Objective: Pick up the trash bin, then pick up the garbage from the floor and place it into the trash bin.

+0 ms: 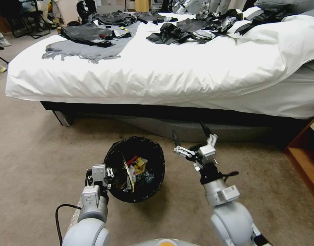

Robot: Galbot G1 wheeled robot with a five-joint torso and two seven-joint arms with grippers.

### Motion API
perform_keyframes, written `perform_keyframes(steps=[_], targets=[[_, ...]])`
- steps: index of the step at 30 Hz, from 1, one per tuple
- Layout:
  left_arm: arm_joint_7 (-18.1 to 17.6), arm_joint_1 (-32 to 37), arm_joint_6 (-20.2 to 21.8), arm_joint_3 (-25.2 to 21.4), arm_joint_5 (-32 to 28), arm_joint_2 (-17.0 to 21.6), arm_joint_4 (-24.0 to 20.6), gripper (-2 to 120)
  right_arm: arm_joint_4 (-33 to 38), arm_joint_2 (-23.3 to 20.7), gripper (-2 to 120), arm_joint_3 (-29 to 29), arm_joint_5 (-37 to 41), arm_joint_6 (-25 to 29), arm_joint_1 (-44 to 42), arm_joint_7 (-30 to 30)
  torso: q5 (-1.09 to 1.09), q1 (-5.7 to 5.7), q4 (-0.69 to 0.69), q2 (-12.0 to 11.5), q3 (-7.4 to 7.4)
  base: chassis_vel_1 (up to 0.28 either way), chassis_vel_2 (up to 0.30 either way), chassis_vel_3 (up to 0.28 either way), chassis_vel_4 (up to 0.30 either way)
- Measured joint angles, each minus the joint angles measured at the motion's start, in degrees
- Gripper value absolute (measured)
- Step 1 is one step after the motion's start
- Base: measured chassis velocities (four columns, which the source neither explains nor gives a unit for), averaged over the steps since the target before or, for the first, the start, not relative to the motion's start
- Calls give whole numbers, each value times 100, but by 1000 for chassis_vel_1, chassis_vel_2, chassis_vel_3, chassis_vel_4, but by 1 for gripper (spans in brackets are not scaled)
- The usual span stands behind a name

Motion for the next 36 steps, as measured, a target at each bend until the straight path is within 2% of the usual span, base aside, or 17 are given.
perform_keyframes(steps=[3,13,21,36], targets=[[1,49,-18,-38,-20,12,-73,1,-169,151,100,-13,-136,45,-140,171,-1,0,1,0,0,0,0,0,0],[26,52,-19,-59,-56,43,-115,1,-306,228,100,79,-178,290,-80,142,-1,0,1,0,1,0,0,0,0],[37,52,-19,-10,-6,11,-122,1,-278,171,100,136,109,485,38,105,0,0,0,0,1,15,11,11,14],[64,197,-22,-63,87,-62,-198,1,-273,-8,100,236,310,511,203,96,0,0,1,0,1,88,86,88,86]])
